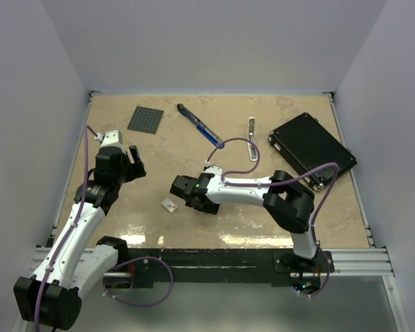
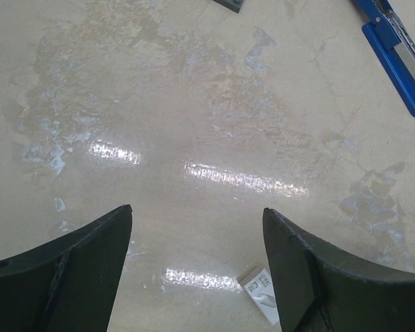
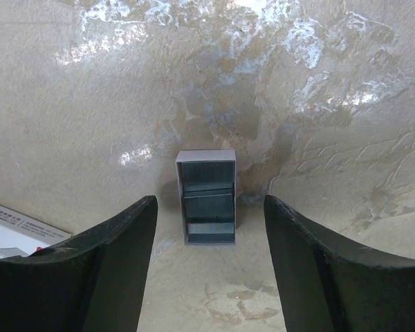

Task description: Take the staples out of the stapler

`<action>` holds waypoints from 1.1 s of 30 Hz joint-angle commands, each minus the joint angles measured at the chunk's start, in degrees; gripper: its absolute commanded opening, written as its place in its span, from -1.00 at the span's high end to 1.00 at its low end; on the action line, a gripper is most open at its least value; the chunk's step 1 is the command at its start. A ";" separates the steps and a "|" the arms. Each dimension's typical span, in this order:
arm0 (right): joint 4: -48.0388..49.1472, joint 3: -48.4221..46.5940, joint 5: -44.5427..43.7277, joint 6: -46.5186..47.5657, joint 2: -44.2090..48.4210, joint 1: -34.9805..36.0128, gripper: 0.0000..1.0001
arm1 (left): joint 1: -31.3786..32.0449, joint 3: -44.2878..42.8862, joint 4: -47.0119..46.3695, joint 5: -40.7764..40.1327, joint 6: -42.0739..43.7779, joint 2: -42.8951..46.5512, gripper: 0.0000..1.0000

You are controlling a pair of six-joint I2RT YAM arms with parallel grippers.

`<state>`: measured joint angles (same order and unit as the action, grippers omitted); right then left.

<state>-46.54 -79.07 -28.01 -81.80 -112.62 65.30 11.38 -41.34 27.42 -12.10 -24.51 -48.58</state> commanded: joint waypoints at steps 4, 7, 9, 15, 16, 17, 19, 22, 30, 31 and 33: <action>-0.04 -1.53 -3.81 -0.56 0.47 0.09 -0.28 | 0.05 0.82 -2.02 0.06 0.43 0.76 -0.61; 0.75 -1.00 -3.89 0.15 0.56 0.09 -0.25 | 0.05 0.82 -2.02 0.06 0.43 0.76 -0.61; 1.80 -0.65 -3.72 1.11 0.64 0.09 -0.21 | 0.05 0.82 -2.02 0.06 0.61 0.85 -0.61; 2.34 0.05 -3.63 1.82 0.56 0.18 -0.15 | 0.14 0.91 -1.93 0.14 0.52 0.76 -0.61; 2.25 -0.03 -3.54 1.91 0.47 0.09 -0.15 | 0.14 0.91 -2.02 0.14 0.61 0.68 -0.61; 1.90 0.14 -3.72 1.82 0.30 0.09 -0.15 | 0.14 0.91 -2.11 0.32 0.61 0.68 -0.61; 1.90 0.31 -3.72 1.91 0.21 0.09 -0.15 | 0.05 0.91 -2.11 0.32 0.61 0.59 -0.61; 2.16 0.76 -3.63 2.17 0.03 0.09 -0.15 | 0.14 0.83 -2.11 0.32 0.61 0.76 -0.61; 3.56 1.46 -3.28 3.40 0.12 0.09 -0.06 | 0.23 0.91 -2.11 0.32 0.69 0.85 -0.60; 3.91 1.98 -3.19 3.66 0.20 0.01 -0.03 | 0.14 1.00 -2.11 0.32 0.69 0.85 -0.60; 4.71 2.34 -3.37 4.54 0.38 0.01 0.05 | 0.14 0.91 -2.11 0.32 0.78 0.85 -0.60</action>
<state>-43.29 -77.89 -29.04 -78.24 -112.66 65.30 11.40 -40.51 27.31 -12.10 -24.47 -48.51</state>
